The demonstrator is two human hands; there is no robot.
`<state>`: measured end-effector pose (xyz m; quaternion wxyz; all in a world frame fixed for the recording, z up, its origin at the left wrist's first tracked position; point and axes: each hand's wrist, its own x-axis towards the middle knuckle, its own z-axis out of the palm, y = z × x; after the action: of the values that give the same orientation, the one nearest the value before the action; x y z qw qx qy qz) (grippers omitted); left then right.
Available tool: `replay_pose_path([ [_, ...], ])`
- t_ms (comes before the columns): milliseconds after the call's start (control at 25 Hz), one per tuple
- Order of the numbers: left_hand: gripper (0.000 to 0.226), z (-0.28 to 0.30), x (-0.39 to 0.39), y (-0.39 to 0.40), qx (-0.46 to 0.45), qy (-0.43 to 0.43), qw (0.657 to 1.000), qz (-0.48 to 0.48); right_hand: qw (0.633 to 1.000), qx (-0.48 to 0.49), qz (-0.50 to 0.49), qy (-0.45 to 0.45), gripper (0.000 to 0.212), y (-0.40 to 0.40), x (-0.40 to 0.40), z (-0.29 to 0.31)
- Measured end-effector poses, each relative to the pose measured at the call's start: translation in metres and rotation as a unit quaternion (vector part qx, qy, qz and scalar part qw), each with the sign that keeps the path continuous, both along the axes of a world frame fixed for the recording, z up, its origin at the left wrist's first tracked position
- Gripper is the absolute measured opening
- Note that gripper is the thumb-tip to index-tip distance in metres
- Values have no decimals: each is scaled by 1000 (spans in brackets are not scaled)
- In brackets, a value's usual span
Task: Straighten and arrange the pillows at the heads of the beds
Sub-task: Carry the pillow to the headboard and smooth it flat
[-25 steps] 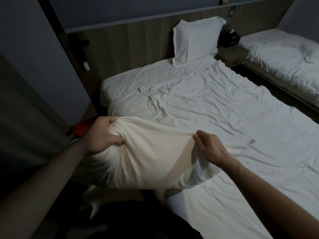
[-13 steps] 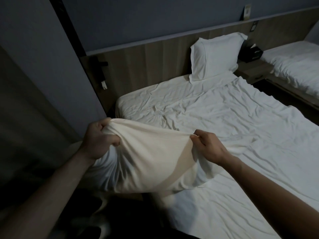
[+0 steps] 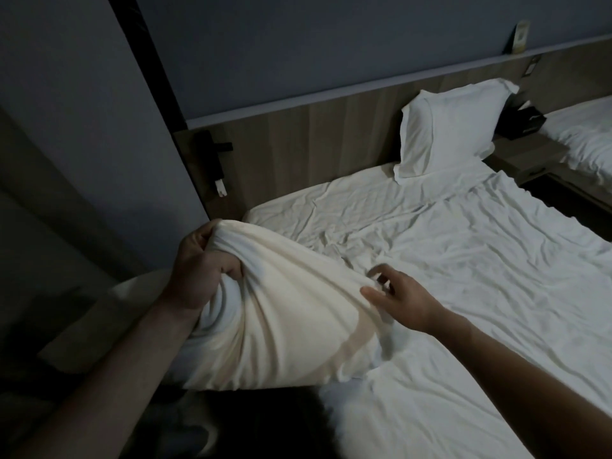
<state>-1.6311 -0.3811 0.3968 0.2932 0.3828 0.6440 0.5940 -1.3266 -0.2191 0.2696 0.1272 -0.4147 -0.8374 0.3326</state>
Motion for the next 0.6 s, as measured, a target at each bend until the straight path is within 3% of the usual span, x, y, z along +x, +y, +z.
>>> replay_pose_path([
  [80, 32, -2, -34, 15, -4, -7, 1000, -3, 998, 66, 6, -13, 49, 24, -28, -6],
  [160, 33, -7, -75, 32, -16, -17, 1000, 0, 996, 92, -9, -5, 49, 46, -62, -5],
  [400, 32, -29, -177, 66, -78, -20, 997, 12, 991, 56, -100, 73, 49, 89, -155, 12],
  [600, 46, -45, -212, 103, -122, -37, 992, 24, 987, 61, -128, 79, 48, 151, -208, 24],
])
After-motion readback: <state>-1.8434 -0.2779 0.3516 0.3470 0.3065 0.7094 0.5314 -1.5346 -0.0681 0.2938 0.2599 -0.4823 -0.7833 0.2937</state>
